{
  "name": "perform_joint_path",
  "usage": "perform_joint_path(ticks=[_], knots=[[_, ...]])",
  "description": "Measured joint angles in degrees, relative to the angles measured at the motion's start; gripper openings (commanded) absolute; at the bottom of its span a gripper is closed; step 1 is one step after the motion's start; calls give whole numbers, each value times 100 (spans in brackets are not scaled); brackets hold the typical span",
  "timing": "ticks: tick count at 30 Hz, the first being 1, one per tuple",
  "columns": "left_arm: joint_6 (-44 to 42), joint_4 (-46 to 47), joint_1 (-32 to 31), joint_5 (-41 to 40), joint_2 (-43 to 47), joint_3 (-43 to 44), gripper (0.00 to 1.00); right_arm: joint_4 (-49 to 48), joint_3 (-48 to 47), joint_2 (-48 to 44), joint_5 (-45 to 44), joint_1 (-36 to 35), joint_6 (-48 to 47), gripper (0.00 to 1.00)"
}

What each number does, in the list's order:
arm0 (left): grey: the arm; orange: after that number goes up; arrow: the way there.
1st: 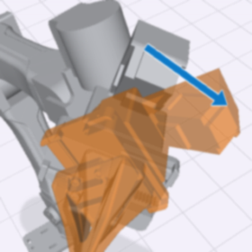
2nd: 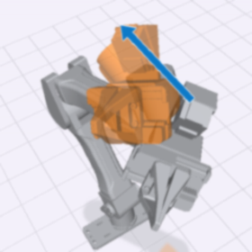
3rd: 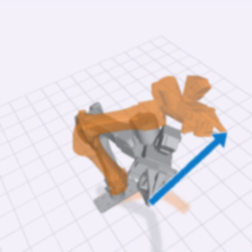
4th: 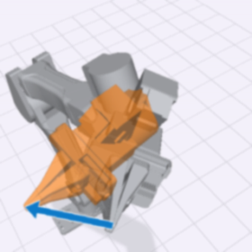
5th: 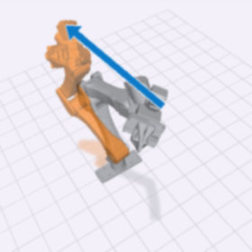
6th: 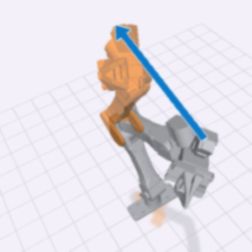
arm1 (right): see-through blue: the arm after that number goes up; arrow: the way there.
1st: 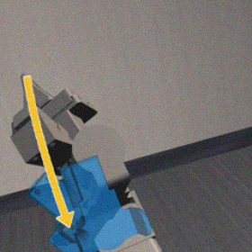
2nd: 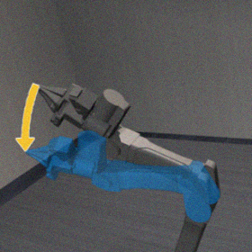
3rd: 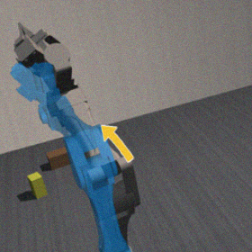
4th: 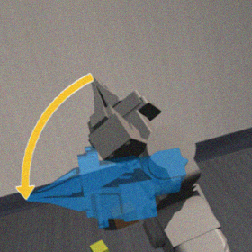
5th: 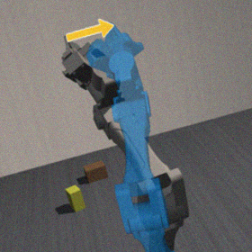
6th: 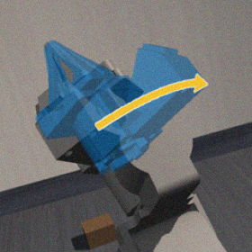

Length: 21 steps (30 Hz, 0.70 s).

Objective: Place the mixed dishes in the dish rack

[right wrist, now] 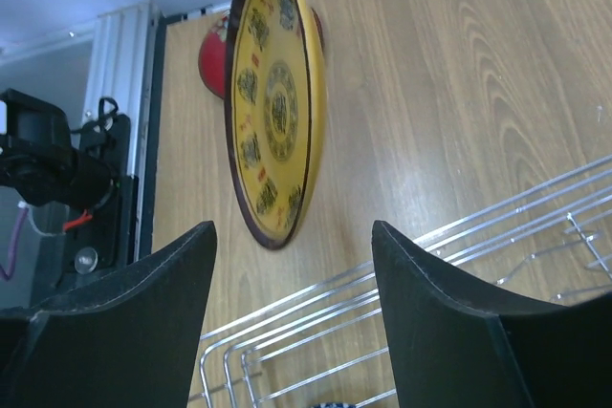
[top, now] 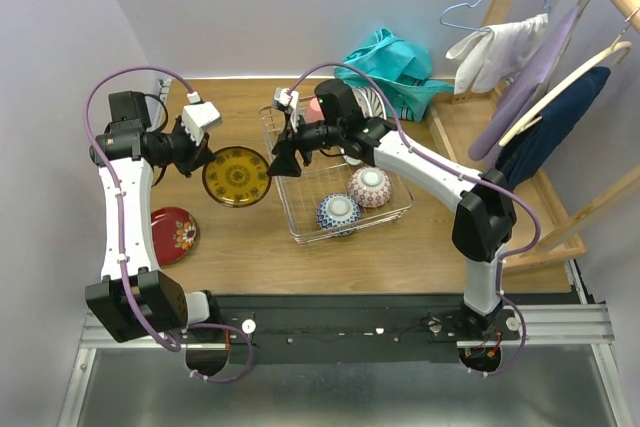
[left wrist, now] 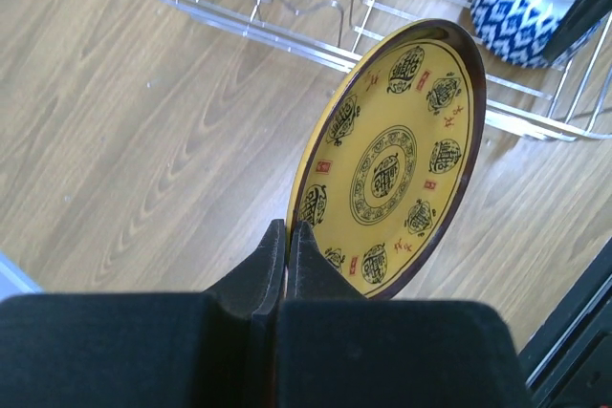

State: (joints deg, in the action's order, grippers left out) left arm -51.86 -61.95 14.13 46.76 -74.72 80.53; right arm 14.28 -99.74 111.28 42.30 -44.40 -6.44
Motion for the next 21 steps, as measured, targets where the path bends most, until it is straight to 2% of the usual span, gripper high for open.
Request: perform_joint_path(ticks=[5,8,9,11,12,14,15,17,18,21], knots=[[214,105,-74,168,59,31,0,-363,-4,140,98,0,358,68],[365,179,-76,251,94,31,0,-505,-28,289,105,0,557,58],[413,214,-76,280,105,31,0,-546,-28,345,105,0,614,47],[501,275,-76,315,122,31,0,-584,-28,428,105,0,699,37],[538,293,-76,326,131,31,0,-595,-28,446,109,0,758,25],[649,378,-76,328,133,28,0,-634,-28,476,111,0,817,13],[667,417,-76,326,133,20,0,-654,-28,476,118,0,852,1],[756,485,-79,332,136,-13,4,-693,-31,476,31,0,946,0],[872,533,-87,361,162,-59,19,-699,-31,476,-57,17,973,0],[1102,798,-184,374,205,-173,53,-664,-26,476,-334,52,1036,1]])
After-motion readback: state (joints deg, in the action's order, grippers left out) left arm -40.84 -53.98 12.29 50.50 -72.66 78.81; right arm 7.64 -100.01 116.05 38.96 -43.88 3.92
